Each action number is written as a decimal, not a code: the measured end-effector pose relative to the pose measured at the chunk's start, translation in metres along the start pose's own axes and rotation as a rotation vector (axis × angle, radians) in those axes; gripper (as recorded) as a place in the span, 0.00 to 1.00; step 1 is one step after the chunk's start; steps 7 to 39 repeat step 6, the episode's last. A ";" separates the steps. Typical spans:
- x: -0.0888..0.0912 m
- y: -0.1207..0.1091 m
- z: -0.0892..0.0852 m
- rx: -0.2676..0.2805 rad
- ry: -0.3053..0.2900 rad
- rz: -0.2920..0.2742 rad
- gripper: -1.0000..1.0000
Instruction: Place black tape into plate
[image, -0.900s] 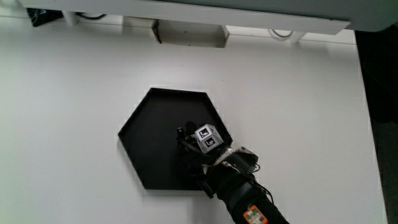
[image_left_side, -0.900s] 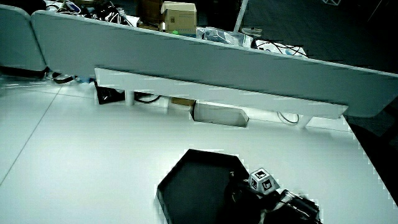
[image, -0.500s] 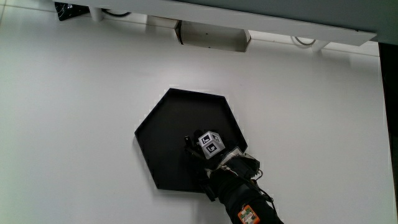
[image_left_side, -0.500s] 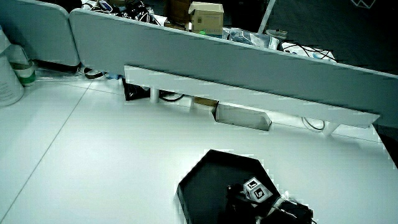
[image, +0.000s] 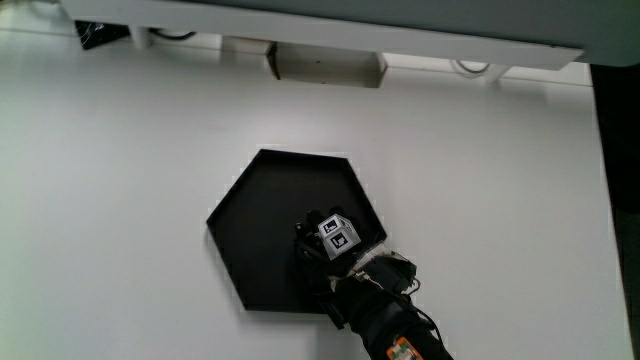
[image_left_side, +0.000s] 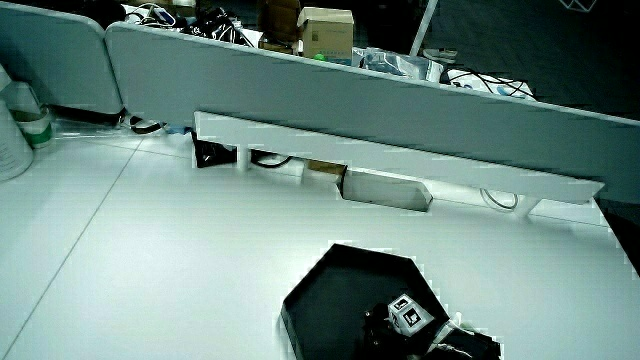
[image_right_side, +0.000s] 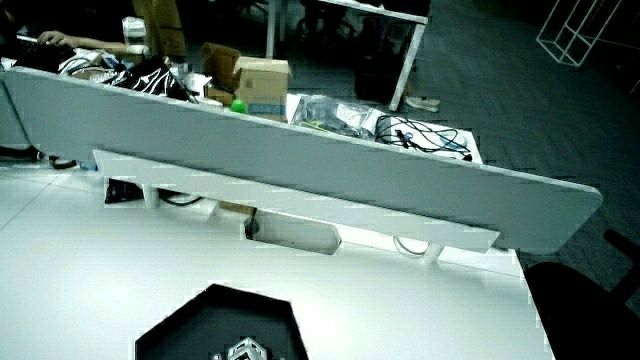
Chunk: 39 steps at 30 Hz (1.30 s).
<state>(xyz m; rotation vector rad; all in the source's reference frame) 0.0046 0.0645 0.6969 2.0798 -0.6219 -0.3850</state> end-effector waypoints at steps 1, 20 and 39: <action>0.001 -0.008 0.005 0.053 0.022 0.001 0.10; 0.013 -0.027 0.003 0.157 0.166 -0.035 0.00; 0.013 -0.027 0.003 0.157 0.166 -0.035 0.00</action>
